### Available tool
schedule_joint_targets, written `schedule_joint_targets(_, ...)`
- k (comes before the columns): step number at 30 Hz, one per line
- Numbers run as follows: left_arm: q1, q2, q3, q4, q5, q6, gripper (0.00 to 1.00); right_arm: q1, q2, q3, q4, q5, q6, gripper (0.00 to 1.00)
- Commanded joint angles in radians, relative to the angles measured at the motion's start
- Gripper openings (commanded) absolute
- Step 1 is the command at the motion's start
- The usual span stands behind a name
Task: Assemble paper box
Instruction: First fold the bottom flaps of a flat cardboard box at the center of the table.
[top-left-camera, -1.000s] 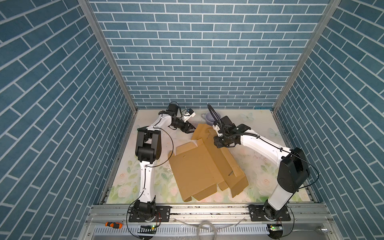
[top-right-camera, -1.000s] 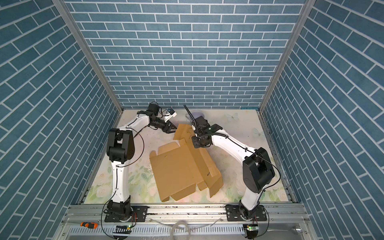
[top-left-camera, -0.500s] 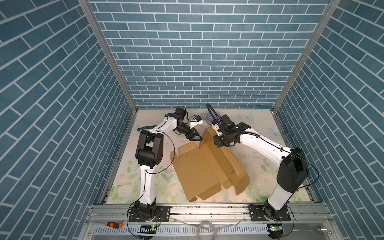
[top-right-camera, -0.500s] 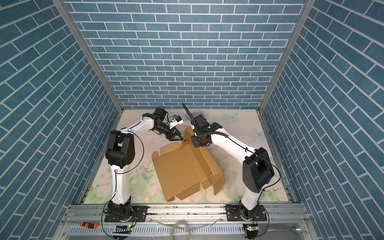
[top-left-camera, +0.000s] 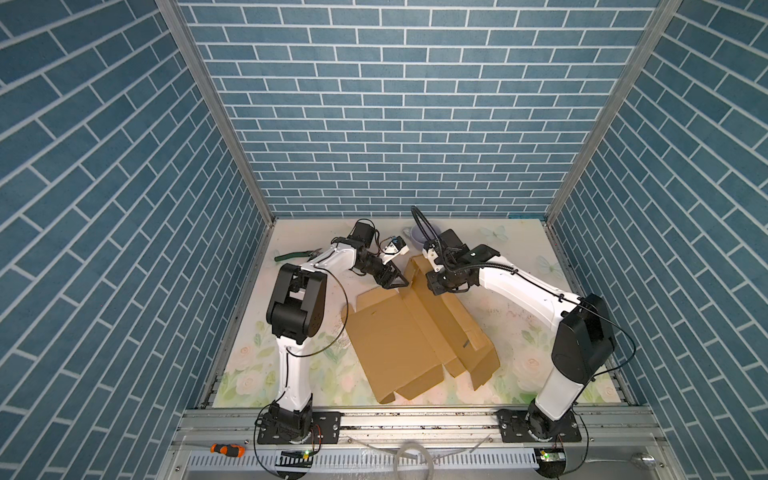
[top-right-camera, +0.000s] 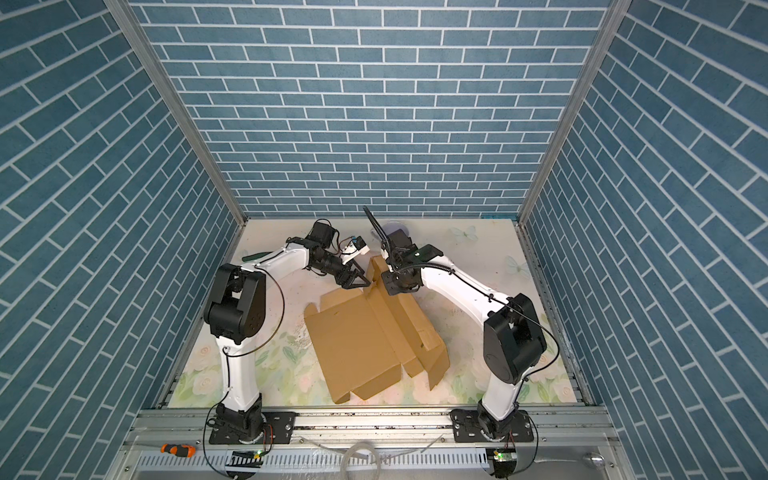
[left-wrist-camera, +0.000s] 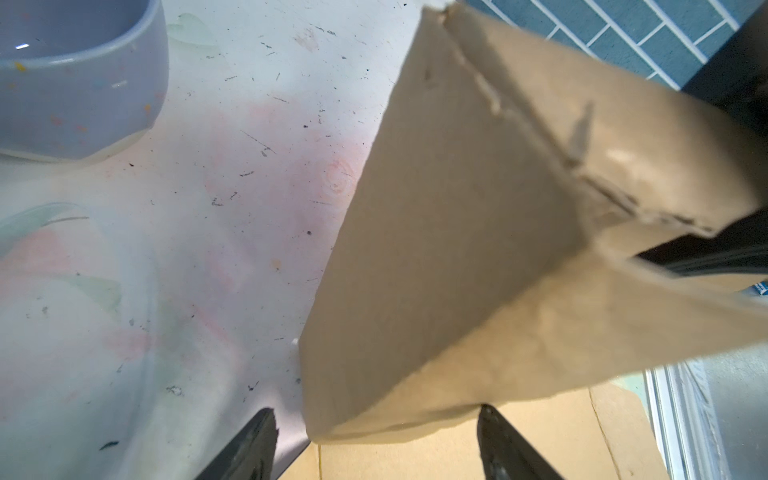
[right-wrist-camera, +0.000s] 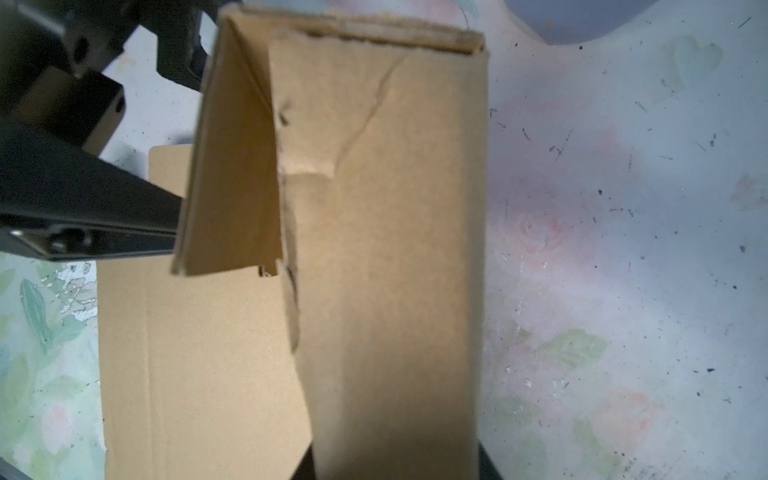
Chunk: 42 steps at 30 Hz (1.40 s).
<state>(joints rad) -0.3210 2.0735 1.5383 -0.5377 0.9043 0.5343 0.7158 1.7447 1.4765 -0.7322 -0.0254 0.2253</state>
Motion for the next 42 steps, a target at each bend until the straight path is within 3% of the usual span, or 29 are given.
schedule_joint_targets(1, 0.019, -0.025, -0.005, 0.02, 0.04, -0.002, 0.79, 0.002, 0.019, 0.05, -0.022, -0.027, -0.054, 0.34)
schedule_joint_targets(6, 0.017, 0.021, 0.081, -0.129, 0.074, 0.064, 0.81, -0.01, 0.026, 0.064, -0.027, -0.042, -0.058, 0.34)
schedule_joint_targets(15, -0.028, 0.042, 0.054, -0.046, -0.011, 0.047, 0.74, -0.036, 0.037, 0.087, -0.036, -0.097, -0.071, 0.34)
schedule_joint_targets(19, -0.033, 0.035, 0.006, 0.048, -0.074, 0.016, 0.7, -0.038, 0.04, 0.085, -0.036, -0.114, -0.078, 0.34)
schedule_joint_targets(25, -0.032, -0.004, -0.115, 0.373, -0.107, -0.106, 0.71, -0.039, 0.045, 0.093, -0.038, -0.148, -0.093, 0.34)
schedule_joint_targets(31, -0.045, 0.027, -0.103, 0.457, -0.123, -0.157, 0.64, -0.042, 0.047, 0.098, -0.042, -0.167, -0.104, 0.34)
schedule_joint_targets(42, -0.064, -0.021, -0.231, 0.711, -0.207, -0.286, 0.51, -0.065, 0.045, 0.102, -0.035, -0.236, -0.102, 0.36)
